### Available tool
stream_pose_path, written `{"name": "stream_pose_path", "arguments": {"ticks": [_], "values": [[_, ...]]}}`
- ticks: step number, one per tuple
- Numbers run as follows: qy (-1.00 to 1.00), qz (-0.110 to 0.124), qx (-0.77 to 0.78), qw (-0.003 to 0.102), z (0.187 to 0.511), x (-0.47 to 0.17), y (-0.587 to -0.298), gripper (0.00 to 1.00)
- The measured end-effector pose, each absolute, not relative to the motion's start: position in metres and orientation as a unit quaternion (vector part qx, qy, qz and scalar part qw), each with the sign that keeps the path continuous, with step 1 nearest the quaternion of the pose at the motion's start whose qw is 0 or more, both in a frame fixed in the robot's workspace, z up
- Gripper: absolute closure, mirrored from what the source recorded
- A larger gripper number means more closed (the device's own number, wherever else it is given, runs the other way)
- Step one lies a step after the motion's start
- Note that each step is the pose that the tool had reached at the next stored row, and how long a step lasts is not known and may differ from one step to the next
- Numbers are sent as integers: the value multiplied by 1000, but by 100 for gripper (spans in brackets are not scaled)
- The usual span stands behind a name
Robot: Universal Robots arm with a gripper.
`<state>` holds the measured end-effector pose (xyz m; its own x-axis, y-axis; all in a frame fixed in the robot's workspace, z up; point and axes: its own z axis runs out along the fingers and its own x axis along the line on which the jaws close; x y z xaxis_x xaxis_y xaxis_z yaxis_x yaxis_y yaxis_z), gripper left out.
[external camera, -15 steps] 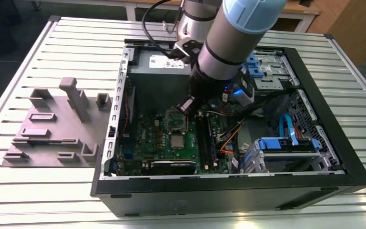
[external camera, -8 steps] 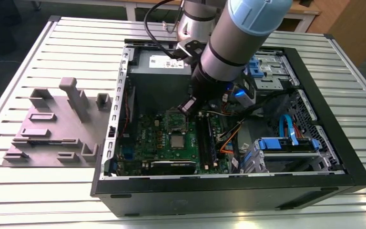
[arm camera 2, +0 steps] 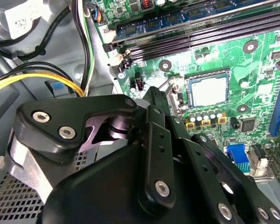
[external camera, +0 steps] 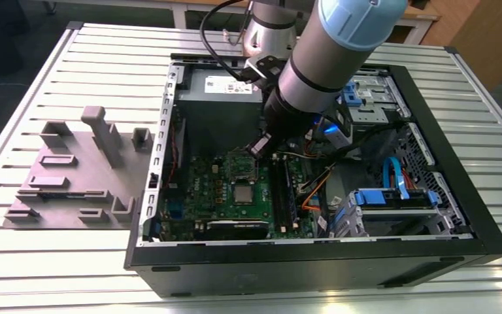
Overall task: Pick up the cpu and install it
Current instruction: 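Close the cpu cover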
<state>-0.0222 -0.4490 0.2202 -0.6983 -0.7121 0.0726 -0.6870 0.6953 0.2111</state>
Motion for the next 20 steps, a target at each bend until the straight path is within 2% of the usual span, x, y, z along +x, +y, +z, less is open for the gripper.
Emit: {"name": "stream_pose_path", "arguments": {"ticks": [20], "values": [[-888, -79, 446, 81, 220, -18, -449, 90]]}}
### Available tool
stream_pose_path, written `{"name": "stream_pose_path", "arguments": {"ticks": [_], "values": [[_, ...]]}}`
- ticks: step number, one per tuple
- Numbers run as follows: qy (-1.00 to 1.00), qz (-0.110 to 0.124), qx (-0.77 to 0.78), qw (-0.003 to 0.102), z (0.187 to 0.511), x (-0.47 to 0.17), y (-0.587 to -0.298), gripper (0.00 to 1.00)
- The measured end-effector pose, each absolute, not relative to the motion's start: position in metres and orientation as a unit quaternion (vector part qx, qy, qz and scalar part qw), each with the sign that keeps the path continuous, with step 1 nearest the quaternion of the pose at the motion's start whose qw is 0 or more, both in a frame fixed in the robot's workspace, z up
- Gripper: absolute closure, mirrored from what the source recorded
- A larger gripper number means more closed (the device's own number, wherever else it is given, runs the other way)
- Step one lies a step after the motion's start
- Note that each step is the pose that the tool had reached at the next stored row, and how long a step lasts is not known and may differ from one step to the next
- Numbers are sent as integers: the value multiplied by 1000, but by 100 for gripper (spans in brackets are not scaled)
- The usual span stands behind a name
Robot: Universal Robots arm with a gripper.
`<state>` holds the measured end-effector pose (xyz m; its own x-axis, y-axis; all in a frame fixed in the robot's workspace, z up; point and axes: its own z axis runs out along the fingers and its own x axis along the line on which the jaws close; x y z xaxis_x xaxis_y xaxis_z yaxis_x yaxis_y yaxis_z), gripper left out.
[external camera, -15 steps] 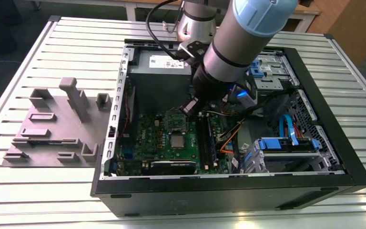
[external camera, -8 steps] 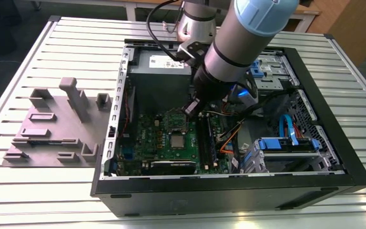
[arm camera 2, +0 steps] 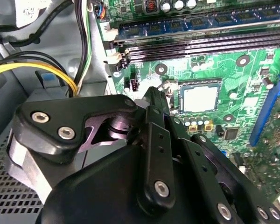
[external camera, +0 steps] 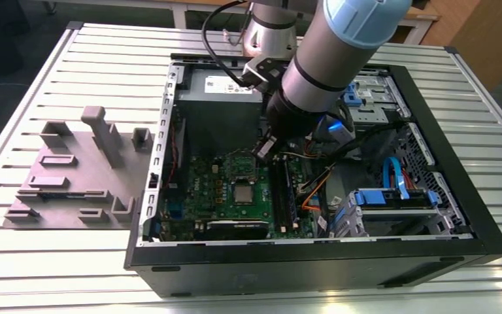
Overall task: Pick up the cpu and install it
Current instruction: 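Close the cpu cover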
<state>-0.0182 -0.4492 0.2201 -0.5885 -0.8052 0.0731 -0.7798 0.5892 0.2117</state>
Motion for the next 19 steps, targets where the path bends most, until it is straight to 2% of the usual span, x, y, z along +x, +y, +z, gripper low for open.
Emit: {"name": "stream_pose_path", "arguments": {"ticks": [19], "values": [[-814, -66, 570, 91, 220, -18, -449, 90]]}}
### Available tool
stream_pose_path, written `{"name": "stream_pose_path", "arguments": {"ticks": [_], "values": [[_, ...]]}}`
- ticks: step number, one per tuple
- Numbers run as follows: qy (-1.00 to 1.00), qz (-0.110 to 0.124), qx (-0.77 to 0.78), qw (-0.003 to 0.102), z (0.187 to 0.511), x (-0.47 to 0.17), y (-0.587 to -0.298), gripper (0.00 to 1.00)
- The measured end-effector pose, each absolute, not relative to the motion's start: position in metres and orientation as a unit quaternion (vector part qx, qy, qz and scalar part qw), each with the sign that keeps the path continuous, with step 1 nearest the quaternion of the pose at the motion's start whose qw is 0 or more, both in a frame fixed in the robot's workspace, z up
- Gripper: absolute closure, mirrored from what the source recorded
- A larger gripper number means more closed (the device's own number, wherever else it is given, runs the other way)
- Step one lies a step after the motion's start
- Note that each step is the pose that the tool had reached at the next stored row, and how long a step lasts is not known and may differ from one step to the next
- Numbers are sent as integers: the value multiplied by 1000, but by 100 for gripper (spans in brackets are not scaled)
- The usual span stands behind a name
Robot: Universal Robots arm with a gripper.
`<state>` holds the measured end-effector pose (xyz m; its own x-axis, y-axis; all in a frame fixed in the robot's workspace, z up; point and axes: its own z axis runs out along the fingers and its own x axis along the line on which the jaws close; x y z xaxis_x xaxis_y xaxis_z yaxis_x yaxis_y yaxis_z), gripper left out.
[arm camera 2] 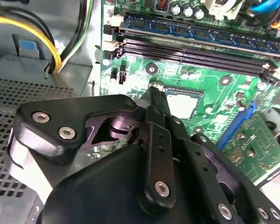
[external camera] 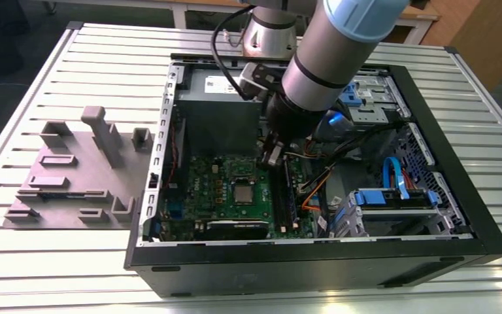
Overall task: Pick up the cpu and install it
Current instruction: 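Close the cpu cover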
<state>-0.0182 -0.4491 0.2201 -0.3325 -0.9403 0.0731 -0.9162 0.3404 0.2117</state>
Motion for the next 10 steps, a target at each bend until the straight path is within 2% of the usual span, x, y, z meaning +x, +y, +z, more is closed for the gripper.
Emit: {"name": "stream_pose_path", "arguments": {"ticks": [10], "values": [[-771, -59, 626, 96, 220, -18, -449, 90]]}}
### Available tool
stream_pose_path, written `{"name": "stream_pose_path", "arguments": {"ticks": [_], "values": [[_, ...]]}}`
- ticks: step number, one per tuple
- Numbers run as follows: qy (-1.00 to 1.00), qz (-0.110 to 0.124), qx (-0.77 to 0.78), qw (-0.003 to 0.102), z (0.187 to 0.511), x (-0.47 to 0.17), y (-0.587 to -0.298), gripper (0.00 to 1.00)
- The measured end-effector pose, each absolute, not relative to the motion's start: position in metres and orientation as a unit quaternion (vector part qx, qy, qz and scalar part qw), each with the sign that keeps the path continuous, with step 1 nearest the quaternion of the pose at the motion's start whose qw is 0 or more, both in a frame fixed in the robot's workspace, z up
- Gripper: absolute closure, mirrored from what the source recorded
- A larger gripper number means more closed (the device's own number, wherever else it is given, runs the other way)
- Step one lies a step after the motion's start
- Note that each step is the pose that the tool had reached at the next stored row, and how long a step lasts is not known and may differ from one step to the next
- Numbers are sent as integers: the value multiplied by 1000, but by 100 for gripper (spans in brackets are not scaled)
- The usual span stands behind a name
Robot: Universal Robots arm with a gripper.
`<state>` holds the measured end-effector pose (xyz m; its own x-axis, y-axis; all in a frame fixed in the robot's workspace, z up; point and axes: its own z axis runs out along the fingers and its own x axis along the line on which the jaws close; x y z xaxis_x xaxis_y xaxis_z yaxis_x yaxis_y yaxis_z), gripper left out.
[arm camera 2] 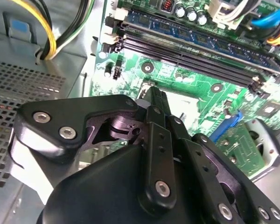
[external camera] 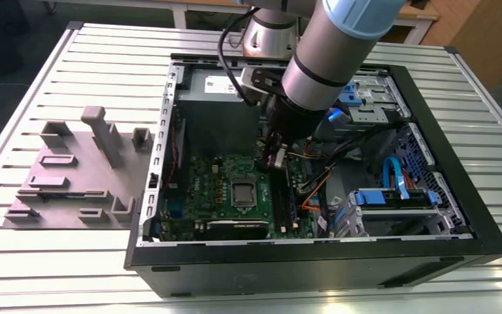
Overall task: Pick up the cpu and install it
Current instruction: 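Close the cpu cover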
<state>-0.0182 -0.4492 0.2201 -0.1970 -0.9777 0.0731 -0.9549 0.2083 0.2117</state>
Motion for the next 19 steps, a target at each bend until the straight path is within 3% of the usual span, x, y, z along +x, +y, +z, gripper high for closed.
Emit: {"name": "stream_pose_path", "arguments": {"ticks": [17, 19], "values": [[-765, -57, 634, 97, 231, -19, -449, 90], [-766, -51, 634, 90, 231, -21, -449, 90]]}}
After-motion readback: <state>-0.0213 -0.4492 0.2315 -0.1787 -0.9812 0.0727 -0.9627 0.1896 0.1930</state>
